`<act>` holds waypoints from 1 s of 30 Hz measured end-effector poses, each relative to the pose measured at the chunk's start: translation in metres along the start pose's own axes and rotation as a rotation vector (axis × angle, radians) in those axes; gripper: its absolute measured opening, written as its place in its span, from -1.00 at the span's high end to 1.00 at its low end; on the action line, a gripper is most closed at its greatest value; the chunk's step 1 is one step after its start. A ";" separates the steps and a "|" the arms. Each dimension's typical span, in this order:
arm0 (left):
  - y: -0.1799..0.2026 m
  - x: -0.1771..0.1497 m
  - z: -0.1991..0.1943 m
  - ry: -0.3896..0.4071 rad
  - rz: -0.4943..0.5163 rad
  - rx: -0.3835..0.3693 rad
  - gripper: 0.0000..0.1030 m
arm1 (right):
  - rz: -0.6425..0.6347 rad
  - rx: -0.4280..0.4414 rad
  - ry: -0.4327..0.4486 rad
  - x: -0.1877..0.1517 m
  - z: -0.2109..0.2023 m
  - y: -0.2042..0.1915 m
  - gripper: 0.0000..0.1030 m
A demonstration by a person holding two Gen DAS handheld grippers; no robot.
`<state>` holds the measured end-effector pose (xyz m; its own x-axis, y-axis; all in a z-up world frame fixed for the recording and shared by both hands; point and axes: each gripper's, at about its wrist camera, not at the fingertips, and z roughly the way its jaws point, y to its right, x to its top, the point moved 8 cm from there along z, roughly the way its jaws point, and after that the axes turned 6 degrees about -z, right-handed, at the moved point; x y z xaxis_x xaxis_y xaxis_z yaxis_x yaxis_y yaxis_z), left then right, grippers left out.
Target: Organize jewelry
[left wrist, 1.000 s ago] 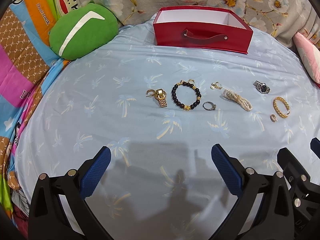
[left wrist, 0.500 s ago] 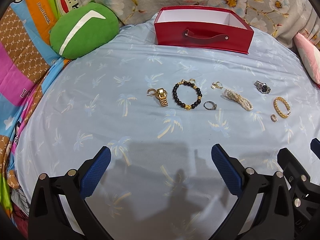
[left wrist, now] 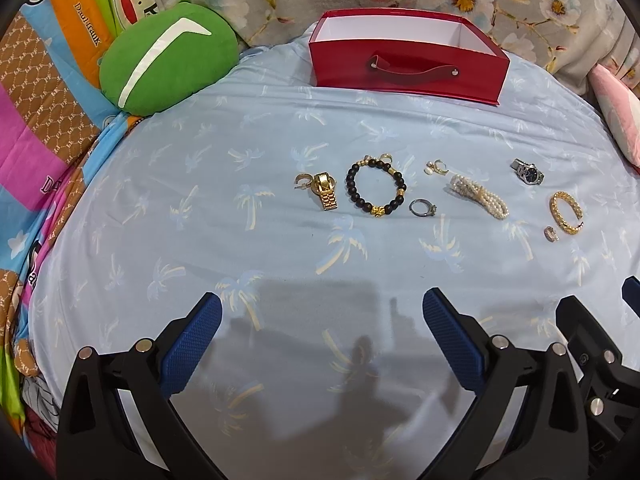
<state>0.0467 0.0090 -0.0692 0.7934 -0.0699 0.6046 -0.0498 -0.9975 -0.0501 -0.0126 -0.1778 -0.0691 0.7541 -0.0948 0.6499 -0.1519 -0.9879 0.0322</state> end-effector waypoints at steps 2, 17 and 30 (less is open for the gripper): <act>0.001 0.000 0.000 0.003 -0.008 -0.009 -0.91 | 0.000 0.000 -0.001 0.000 0.000 0.000 -0.80; 0.001 -0.002 0.010 -0.049 -0.058 -0.060 -0.91 | 0.002 -0.001 -0.012 -0.005 0.008 0.001 -0.80; -0.034 0.017 0.048 -0.105 -0.227 -0.104 -0.91 | 0.082 -0.053 -0.043 0.004 0.034 0.046 -0.79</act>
<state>0.0910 0.0426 -0.0959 0.8495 0.1517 0.5053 0.0787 -0.9835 0.1630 0.0053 -0.2283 -0.0907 0.7641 -0.1810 0.6192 -0.2466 -0.9689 0.0210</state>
